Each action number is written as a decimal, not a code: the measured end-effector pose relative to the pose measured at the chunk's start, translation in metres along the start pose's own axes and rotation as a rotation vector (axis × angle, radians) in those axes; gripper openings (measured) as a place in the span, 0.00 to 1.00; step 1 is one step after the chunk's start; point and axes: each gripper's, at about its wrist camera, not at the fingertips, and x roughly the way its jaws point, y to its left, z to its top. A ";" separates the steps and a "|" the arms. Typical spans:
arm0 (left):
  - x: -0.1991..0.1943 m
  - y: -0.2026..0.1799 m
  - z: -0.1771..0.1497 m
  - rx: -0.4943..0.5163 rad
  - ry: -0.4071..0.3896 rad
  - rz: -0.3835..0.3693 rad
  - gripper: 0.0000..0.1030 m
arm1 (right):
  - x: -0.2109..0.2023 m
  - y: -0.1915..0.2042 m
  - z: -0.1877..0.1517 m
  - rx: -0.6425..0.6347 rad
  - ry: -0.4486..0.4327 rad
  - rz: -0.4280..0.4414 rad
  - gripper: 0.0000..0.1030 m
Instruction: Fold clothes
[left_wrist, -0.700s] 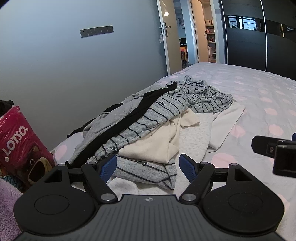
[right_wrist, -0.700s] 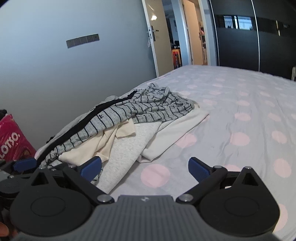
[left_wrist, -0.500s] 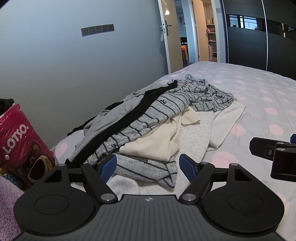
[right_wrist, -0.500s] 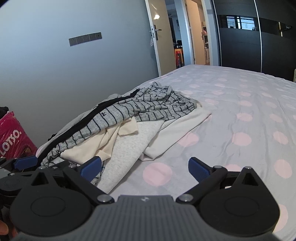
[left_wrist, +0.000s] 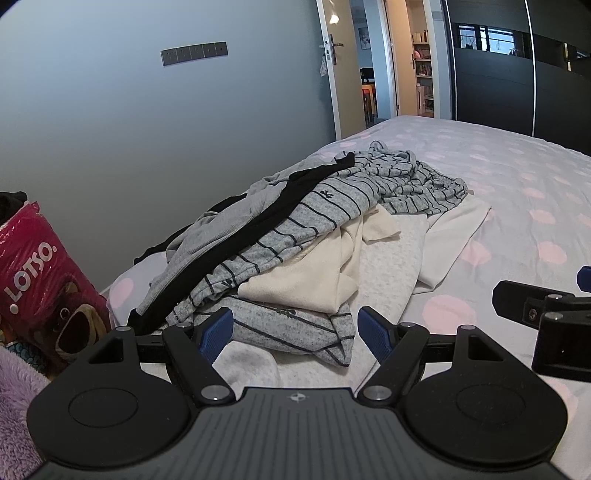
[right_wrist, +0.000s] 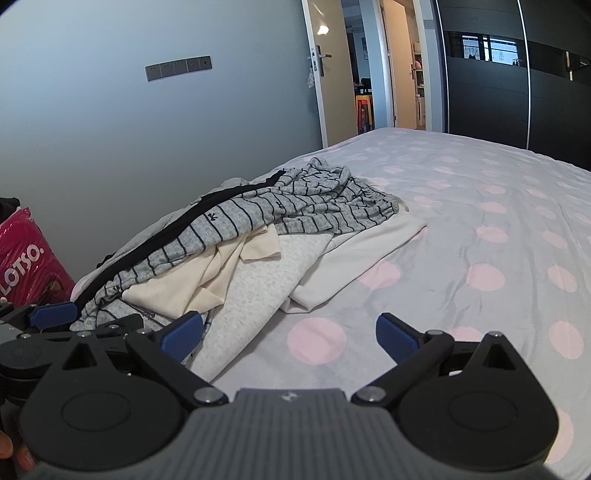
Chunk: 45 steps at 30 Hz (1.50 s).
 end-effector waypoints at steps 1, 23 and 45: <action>0.000 0.000 0.000 -0.001 0.001 0.001 0.71 | 0.000 0.000 0.000 -0.002 0.001 0.000 0.98; 0.004 0.000 -0.002 0.006 0.017 0.001 0.71 | 0.004 0.002 -0.003 -0.011 0.027 0.005 0.98; 0.011 0.001 -0.005 0.028 0.049 0.006 0.71 | 0.010 0.001 -0.004 -0.017 0.045 -0.009 0.98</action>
